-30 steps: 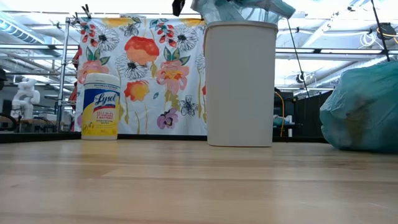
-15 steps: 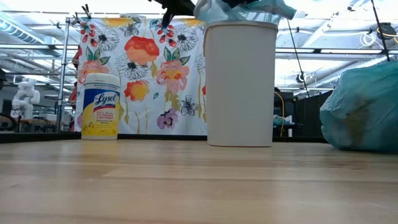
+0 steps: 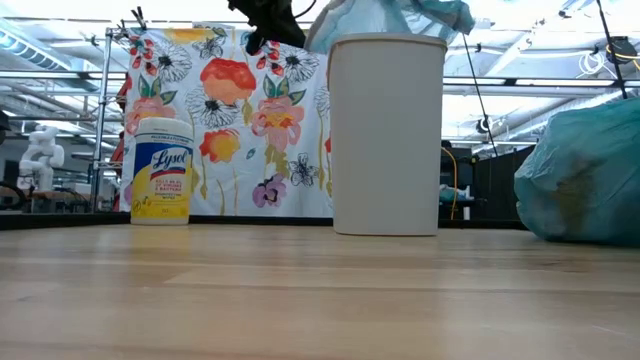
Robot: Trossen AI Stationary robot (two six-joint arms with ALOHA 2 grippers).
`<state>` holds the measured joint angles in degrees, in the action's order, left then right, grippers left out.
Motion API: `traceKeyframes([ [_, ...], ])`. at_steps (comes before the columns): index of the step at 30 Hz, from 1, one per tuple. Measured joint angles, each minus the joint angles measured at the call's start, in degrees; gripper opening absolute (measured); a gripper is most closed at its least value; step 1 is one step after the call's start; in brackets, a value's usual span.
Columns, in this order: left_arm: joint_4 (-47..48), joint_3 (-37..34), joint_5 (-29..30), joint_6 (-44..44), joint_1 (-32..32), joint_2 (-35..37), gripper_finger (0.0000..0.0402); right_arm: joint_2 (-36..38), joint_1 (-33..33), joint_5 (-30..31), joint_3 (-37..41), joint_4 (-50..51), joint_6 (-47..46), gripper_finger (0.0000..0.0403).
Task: Place trash/remove bag and relplace
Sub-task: Insert a new trash bag into the trash bin
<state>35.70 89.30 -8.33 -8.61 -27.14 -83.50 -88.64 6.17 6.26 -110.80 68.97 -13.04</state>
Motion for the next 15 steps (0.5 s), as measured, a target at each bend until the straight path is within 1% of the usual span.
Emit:
traceKeyframes([
  [4, 1.6, 0.0, 1.4, 0.0, 0.0, 0.0, 0.0, 1.4, -1.6, 0.0, 0.0, -0.1, -1.0, 0.0141],
  [12, 1.4, 0.0, 1.4, 0.4, 0.0, 0.0, 0.0, 1.9, -2.9, -0.1, 0.0, 0.9, -1.6, 0.0141],
  [15, 1.4, 0.0, 1.4, 0.4, 0.0, 0.0, 0.0, 3.2, -2.9, 2.3, 0.0, 3.9, -3.4, 0.0141],
])
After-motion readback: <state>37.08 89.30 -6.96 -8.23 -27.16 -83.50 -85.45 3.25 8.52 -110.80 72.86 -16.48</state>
